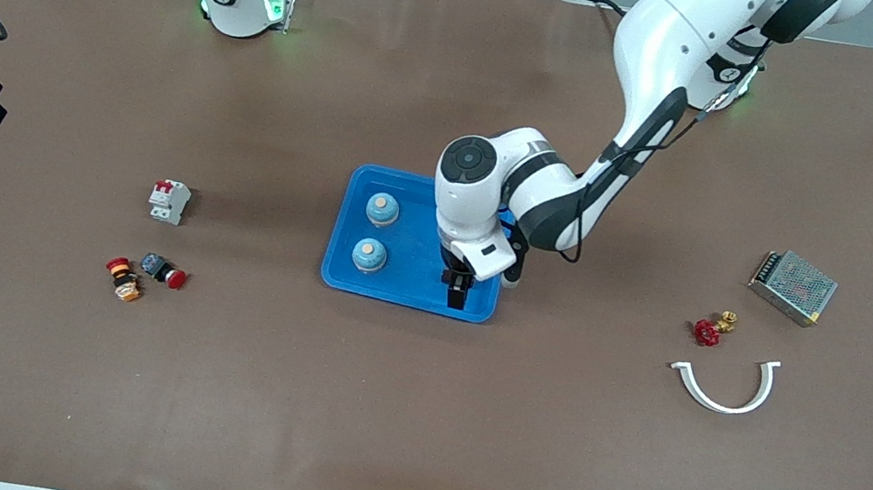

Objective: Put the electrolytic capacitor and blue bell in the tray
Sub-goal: 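Lower the tall capacitor beside the other and open the left gripper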

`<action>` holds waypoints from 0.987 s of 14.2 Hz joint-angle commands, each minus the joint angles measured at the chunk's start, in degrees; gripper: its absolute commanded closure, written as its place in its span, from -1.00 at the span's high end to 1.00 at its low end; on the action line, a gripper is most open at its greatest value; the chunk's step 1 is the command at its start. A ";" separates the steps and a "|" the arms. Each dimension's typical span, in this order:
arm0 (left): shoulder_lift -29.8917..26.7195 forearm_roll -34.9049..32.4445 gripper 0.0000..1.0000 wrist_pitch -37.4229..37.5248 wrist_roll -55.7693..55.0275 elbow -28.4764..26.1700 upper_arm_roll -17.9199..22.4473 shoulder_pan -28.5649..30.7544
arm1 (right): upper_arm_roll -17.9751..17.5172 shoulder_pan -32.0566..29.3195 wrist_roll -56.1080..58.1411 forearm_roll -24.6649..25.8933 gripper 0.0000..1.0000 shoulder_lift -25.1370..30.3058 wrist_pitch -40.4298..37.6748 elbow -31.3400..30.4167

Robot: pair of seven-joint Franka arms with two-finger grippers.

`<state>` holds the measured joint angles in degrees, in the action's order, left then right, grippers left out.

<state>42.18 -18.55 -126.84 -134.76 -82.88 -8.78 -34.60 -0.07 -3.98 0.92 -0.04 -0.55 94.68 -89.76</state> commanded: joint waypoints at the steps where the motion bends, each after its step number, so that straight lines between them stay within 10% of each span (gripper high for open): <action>1: -4.64 5.17 1.00 3.96 10.26 -1.14 -0.28 4.26 | -0.90 -1.12 0.57 -0.49 1.00 0.02 -0.99 0.91; 14: -10.81 9.59 1.00 13.64 45.52 -1.49 -0.36 26.24 | -0.99 -0.85 0.57 0.30 1.00 -0.07 -4.24 0.82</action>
<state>33.63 -10.02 -114.49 -93.71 -82.96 -8.74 -10.48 -0.51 -3.98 0.92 -0.05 -0.55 91.21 -89.72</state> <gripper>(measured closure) 0.000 0.000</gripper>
